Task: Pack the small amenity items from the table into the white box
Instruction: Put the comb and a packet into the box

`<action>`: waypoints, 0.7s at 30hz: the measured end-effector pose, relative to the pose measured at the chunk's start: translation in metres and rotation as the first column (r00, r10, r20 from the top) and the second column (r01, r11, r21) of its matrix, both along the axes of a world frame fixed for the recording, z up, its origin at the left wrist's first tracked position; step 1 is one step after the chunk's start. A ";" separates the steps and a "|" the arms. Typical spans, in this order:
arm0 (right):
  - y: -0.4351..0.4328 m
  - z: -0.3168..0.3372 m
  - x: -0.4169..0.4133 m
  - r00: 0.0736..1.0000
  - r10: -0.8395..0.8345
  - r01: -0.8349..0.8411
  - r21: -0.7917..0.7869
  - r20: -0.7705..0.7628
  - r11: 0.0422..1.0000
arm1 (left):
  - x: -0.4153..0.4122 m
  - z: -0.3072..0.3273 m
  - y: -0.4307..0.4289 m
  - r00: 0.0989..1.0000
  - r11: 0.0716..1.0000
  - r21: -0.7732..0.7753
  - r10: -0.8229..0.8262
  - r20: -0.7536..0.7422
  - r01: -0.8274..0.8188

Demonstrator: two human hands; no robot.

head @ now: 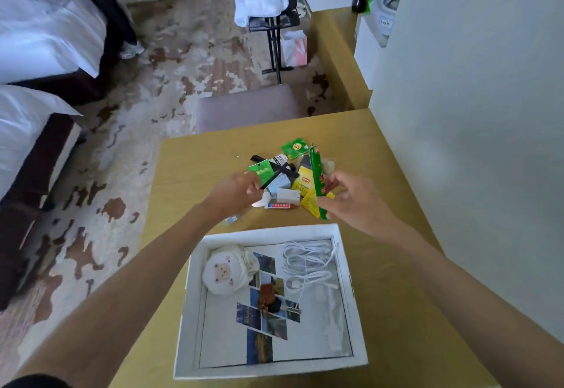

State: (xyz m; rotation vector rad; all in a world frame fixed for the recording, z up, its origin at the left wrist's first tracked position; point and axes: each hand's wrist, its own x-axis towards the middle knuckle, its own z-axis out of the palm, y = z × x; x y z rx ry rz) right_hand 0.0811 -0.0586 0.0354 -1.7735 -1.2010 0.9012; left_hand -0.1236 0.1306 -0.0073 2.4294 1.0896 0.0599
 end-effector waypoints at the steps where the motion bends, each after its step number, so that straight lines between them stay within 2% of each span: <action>1: -0.001 0.005 -0.005 1.000 0.019 -0.019 0.030 -0.022 0.999 | -0.006 0.012 -0.010 0.993 0.998 -0.008 0.057 0.104 -0.056; 3: -0.001 0.012 -0.016 0.992 0.096 -0.091 0.059 -0.086 0.994 | -0.021 0.032 -0.035 0.955 0.988 -0.033 0.152 0.256 -0.148; 4: -0.001 0.014 -0.023 0.982 0.150 -0.144 0.055 -0.118 0.988 | -0.030 0.038 -0.048 0.938 0.981 -0.059 0.193 0.287 -0.184; 9: 0.000 0.001 -0.063 0.901 0.400 -0.417 -0.081 -0.167 0.905 | -0.086 0.044 -0.113 0.902 0.914 -0.261 0.370 0.221 -0.311; 12: -0.003 -0.011 -0.089 0.816 0.576 -0.569 -0.230 -0.039 0.790 | -0.117 0.032 -0.136 0.889 0.892 -0.255 0.423 0.176 -0.374; 13: -0.006 -0.013 -0.096 0.755 0.652 -0.607 -0.302 0.072 0.735 | -0.126 0.027 -0.140 0.883 0.882 -0.258 0.441 0.161 -0.393; 15: -0.012 -0.022 -0.111 0.524 0.773 -0.628 -0.451 0.357 0.634 | -0.142 0.017 -0.142 0.883 0.876 -0.251 0.451 0.130 -0.411; 16: -0.015 -0.029 -0.119 0.400 0.792 -0.618 -0.502 0.461 0.605 | -0.147 0.012 -0.142 0.889 0.881 -0.237 0.444 0.113 -0.410; 17: -0.019 -0.036 -0.128 0.319 0.797 -0.604 -0.537 0.513 0.588 | -0.152 0.008 -0.142 0.897 0.888 -0.221 0.431 0.095 -0.403; 19: -0.026 -0.049 -0.144 0.243 0.809 -0.571 -0.595 0.535 0.565 | -0.157 0.000 -0.140 0.921 0.912 -0.191 0.382 0.073 -0.363; 21: -0.034 -0.063 -0.154 0.207 0.812 -0.537 -0.630 0.546 0.560 | -0.159 -0.005 -0.137 0.949 0.943 -0.159 0.305 0.074 -0.291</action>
